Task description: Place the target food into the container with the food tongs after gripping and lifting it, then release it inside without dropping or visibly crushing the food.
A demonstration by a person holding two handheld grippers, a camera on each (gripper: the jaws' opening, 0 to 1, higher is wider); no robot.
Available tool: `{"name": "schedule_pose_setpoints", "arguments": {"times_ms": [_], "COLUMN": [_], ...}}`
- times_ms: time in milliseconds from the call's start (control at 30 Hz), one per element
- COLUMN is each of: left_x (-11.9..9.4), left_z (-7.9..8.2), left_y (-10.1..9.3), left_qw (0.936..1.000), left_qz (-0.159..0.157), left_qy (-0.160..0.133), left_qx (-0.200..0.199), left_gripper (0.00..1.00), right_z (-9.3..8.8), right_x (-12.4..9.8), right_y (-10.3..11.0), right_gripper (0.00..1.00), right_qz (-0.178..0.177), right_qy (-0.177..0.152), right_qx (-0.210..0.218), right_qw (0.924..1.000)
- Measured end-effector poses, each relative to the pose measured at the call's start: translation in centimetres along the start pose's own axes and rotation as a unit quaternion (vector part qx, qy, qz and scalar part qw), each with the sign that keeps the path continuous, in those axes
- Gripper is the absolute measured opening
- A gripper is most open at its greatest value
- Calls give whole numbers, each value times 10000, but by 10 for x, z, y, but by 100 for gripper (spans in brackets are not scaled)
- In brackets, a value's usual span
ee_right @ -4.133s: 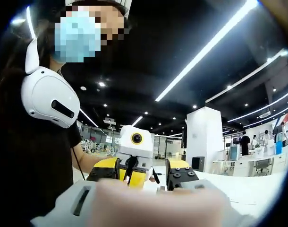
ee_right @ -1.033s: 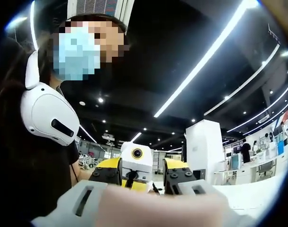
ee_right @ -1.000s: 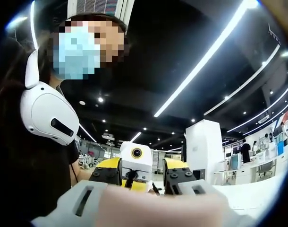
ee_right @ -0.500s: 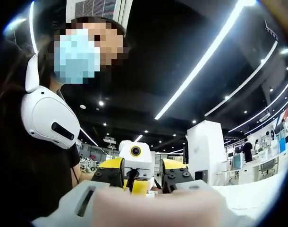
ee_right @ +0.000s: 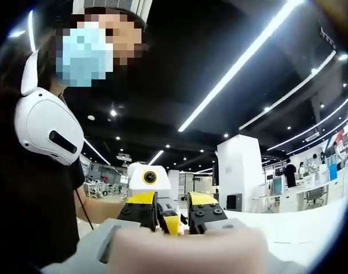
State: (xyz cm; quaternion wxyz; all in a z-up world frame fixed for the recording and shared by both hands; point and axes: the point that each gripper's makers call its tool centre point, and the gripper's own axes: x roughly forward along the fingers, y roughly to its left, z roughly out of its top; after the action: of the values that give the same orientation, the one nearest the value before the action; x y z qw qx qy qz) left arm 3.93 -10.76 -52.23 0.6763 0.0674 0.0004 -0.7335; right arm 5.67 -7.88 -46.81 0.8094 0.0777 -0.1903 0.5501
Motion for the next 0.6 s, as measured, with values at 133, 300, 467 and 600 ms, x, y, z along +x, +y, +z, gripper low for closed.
{"name": "schedule_pose_setpoints", "arguments": {"times_ms": [133, 300, 467, 600], "left_x": [-19, -68, -132, -168], "left_z": [-24, -85, -157, -193], "left_y": [10, 29, 50, 55], "left_qw": [9981, 9829, 9471, 9254], "left_qz": [483, 1366, 2480, 2948], "left_qy": [246, 751, 1423, 1822], "left_qx": [-295, -976, -1457, -1535], "left_gripper": [18, 26, 49, 63], "right_z": [-10, -29, -57, -78], "right_x": [-8, -27, -44, -56], "right_y": [-18, -49, -67, -79], "right_gripper": [17, 16, 18, 19], "right_qz": [-219, -645, -846, -968], "right_qy": [114, 614, 1197, 1627], "right_qx": [111, 103, 264, 343], "right_qw": [9996, 9960, 9888, 9813]}}
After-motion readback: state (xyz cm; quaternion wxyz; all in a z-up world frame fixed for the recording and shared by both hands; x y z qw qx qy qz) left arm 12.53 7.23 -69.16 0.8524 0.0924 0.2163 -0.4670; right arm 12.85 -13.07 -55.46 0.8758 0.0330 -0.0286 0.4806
